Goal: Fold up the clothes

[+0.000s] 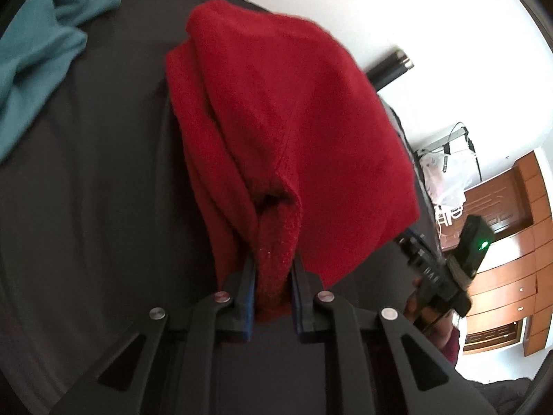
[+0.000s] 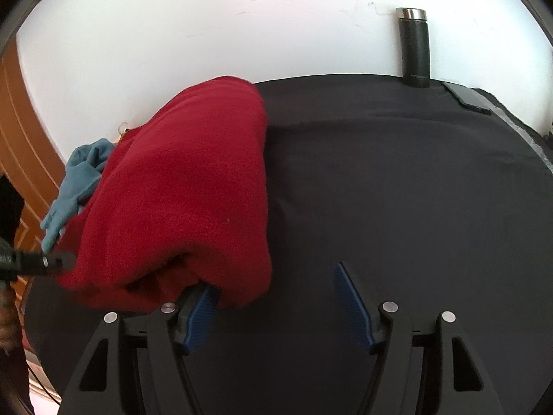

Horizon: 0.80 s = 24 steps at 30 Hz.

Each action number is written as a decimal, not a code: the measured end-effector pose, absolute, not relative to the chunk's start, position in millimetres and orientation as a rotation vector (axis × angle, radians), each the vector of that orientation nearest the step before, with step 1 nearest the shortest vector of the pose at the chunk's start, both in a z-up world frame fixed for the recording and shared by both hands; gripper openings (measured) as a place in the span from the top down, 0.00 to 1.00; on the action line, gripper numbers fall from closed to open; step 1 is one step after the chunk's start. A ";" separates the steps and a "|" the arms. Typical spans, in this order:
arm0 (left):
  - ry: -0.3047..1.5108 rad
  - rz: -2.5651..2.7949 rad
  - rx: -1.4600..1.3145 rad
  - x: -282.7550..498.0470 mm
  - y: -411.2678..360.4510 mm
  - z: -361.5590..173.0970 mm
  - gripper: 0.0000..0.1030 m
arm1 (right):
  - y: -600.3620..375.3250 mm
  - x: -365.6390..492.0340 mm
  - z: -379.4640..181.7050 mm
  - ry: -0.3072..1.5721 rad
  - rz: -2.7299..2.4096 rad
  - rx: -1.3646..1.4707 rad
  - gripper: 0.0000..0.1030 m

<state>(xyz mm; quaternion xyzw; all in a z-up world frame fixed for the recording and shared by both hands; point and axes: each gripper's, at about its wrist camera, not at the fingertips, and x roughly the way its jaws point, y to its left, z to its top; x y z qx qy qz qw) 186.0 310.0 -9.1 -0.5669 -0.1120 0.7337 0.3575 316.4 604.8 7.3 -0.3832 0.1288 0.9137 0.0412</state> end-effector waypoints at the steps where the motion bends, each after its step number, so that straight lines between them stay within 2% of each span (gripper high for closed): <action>1: -0.284 1.895 -1.470 187.9 313.4 -12.1 0.83 | 605.4 318.3 8.3 0.389 2.796 -1.165 0.34; 6: -0.296 1.919 -1.462 187.5 317.8 -15.8 0.83 | 603.6 328.3 14.9 0.378 2.799 -1.141 0.34; 10: -0.329 1.905 -1.462 184.6 321.0 -17.3 0.81 | 596.5 343.8 31.2 0.288 2.827 -1.073 0.34; 17: -0.297 1.949 -1.433 188.2 327.8 -16.7 0.80 | 592.1 351.6 87.2 0.258 2.951 -0.803 0.31; 20: -0.284 1.974 -1.422 189.2 329.9 -15.2 0.80 | 566.6 329.0 105.4 0.154 3.061 -0.772 0.29; 24: -0.311 1.981 -1.418 188.6 326.3 -16.2 0.80 | 525.5 290.6 102.7 -0.007 3.156 -0.861 0.28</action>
